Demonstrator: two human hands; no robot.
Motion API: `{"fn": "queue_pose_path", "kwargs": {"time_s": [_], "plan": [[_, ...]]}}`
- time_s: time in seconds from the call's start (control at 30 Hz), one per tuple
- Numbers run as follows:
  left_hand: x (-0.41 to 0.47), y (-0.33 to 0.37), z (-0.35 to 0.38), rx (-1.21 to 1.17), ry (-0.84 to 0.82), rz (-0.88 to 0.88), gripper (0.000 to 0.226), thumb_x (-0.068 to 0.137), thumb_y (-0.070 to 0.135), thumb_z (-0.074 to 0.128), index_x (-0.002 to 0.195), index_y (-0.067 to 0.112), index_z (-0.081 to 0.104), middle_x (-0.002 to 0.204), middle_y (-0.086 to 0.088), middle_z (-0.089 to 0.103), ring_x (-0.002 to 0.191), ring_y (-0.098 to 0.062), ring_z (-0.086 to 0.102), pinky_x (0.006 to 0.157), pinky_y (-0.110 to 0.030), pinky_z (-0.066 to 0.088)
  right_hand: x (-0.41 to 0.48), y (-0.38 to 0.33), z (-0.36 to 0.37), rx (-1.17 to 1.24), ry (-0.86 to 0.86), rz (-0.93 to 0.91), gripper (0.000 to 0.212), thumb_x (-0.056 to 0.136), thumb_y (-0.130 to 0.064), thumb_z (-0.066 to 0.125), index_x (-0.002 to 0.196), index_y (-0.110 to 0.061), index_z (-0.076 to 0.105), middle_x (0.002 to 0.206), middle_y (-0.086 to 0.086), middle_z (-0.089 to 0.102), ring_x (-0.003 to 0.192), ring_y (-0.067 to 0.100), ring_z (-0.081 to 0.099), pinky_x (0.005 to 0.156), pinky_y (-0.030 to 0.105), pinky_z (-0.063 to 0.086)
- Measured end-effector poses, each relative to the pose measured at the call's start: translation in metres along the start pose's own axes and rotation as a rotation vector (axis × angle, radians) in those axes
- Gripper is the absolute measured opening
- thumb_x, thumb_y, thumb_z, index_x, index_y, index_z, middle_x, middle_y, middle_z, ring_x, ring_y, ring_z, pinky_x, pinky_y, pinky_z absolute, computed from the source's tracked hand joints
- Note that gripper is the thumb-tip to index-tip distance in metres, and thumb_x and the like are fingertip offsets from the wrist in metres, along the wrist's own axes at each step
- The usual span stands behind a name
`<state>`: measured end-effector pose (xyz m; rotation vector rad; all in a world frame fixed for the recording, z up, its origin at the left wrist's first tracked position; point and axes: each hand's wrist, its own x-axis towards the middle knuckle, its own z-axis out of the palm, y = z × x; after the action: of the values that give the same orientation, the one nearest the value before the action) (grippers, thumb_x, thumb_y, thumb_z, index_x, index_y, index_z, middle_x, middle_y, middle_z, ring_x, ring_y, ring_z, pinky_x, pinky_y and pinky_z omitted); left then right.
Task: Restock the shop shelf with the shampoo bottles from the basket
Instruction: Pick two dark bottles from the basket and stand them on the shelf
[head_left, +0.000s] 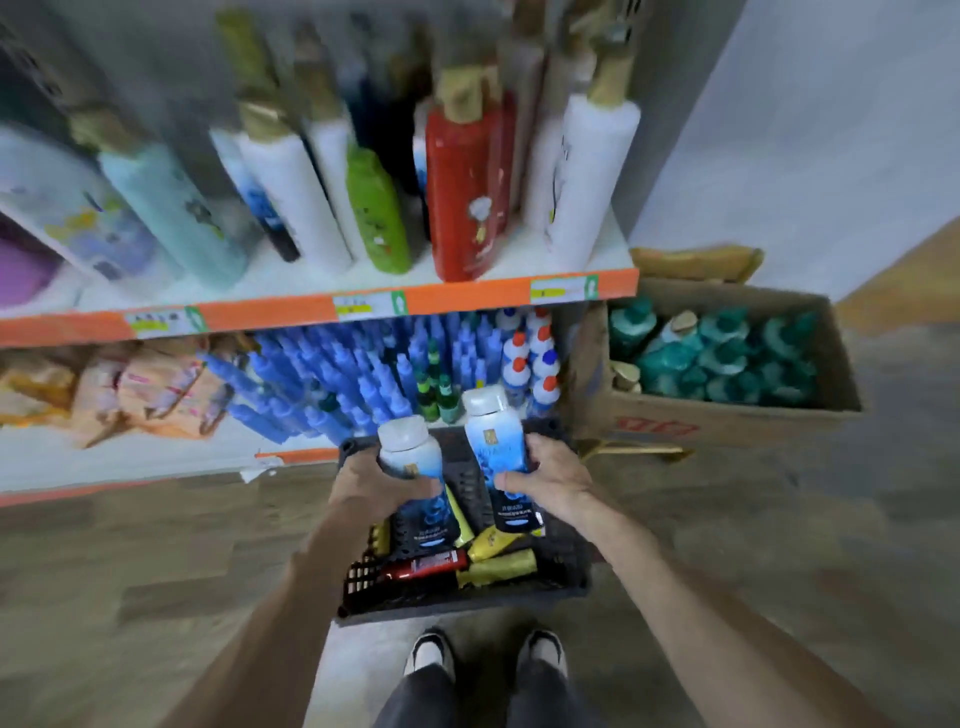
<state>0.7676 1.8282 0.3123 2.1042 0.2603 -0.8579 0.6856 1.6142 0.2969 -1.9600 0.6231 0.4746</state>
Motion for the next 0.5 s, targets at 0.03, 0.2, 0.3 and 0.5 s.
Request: {"fn": "queue_pose_path", "kwargs": {"time_s": [0.03,0.2,0.3,0.5], "plan": [[-0.02,0.019,-0.012,0.006,0.004,0.002,0.052,0.049,0.028,0.094,0.091,0.017,0.066,0.092,-0.004,0.072,0.087,-0.021,0.067,0.083,-0.041,0.057,-0.016,-0.023,-0.014,-0.011,-0.001,-0.022,0.039,0.082,-0.023,0.079,0.117,-0.017,0.063,0.101,-0.01,0.062,0.082,0.005,0.056,0.053,0.004,0.038],[-0.104,0.129,-0.073,0.031,0.008,0.105,0.039,0.056,0.028,0.091,0.083,0.015,0.067,0.084,-0.005,0.071,0.074,-0.017,0.064,0.066,-0.031,0.053,-0.089,-0.134,-0.082,-0.061,0.0,-0.125,0.039,0.082,-0.025,0.078,0.117,-0.016,0.063,0.103,-0.009,0.064,0.088,0.008,0.061,0.072,0.016,0.047],[-0.149,0.193,-0.112,0.024,0.02,0.228,0.033,0.059,0.023,0.09,0.083,0.017,0.067,0.082,-0.003,0.069,0.074,-0.018,0.061,0.063,-0.027,0.046,-0.126,-0.191,-0.12,-0.056,0.054,-0.176,0.039,0.08,-0.024,0.08,0.115,-0.017,0.064,0.104,-0.007,0.067,0.096,0.014,0.063,0.081,0.026,0.047],[-0.222,0.278,-0.181,0.004,0.03,0.367,0.024,0.062,0.023,0.089,0.073,0.014,0.069,0.062,0.003,0.063,0.058,-0.014,0.054,0.049,-0.019,0.04,-0.19,-0.284,-0.179,-0.052,0.1,-0.283,0.037,0.081,-0.021,0.079,0.115,-0.021,0.064,0.105,-0.008,0.069,0.084,-0.006,0.061,0.07,0.01,0.048]]}}
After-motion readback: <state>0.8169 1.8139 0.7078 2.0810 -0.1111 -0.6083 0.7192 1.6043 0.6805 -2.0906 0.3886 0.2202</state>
